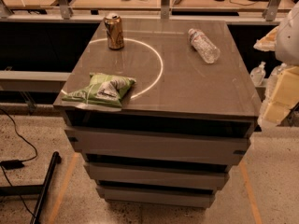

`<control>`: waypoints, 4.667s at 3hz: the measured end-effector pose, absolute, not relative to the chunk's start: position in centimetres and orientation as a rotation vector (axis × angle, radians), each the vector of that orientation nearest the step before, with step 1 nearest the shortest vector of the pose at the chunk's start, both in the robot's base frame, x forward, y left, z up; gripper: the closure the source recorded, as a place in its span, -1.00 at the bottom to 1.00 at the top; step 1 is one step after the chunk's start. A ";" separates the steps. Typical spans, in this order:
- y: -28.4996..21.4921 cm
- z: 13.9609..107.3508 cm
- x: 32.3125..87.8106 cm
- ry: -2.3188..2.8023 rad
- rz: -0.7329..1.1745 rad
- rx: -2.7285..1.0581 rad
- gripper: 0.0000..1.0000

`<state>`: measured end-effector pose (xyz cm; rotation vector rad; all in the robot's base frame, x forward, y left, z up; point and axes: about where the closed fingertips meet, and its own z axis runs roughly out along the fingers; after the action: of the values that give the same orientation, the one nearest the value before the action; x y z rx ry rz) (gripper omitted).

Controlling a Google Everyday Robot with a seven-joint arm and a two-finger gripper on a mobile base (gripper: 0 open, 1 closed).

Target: Move water bottle near orange can

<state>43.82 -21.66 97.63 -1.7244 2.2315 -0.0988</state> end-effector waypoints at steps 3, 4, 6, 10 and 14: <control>-23.1 98.7 51.1 2.280 -0.194 -1.561 -1.00; -26.0 100.2 55.5 2.297 -0.245 -1.418 -1.00; -26.8 99.7 67.9 2.229 -0.120 -0.961 -1.00; -26.2 91.5 74.2 2.249 0.058 -0.418 -1.00; -22.9 88.1 76.5 2.135 0.176 -0.447 -1.00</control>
Offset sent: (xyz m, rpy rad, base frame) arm 0.0568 0.0118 0.0008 0.0607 -0.0032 -0.0559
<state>76.49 -22.88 88.14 -0.4467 2.1347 0.1757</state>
